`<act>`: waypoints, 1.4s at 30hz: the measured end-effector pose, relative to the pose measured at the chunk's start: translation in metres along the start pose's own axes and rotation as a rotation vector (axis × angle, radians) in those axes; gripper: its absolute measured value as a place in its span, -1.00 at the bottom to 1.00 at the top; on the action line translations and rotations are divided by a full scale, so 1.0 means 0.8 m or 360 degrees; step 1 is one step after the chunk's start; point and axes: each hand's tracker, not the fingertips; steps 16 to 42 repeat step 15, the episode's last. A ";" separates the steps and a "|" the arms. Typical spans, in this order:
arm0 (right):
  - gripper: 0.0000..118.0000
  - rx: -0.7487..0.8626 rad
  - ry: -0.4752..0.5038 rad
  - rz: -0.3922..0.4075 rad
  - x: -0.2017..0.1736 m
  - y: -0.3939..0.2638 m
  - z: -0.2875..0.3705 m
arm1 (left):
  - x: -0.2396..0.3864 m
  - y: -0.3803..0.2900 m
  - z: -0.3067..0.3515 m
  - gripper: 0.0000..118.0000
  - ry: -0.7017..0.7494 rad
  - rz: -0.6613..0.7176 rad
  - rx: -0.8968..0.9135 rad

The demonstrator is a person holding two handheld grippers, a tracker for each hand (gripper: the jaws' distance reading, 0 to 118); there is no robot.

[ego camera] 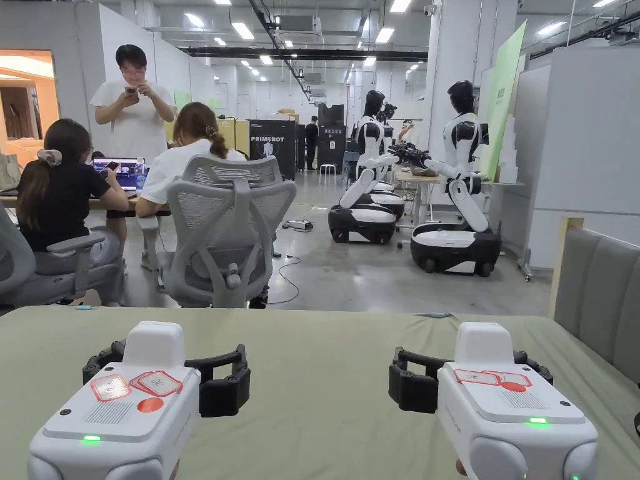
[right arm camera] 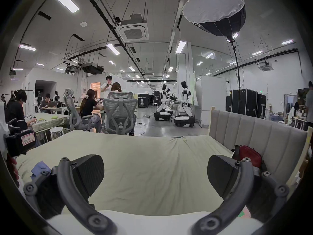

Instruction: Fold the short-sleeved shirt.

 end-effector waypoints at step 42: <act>1.00 0.0040 -0.0040 0.0016 -0.002 -0.001 0.005 | 0.003 -0.001 -0.001 1.00 0.0001 0.0003 0.0000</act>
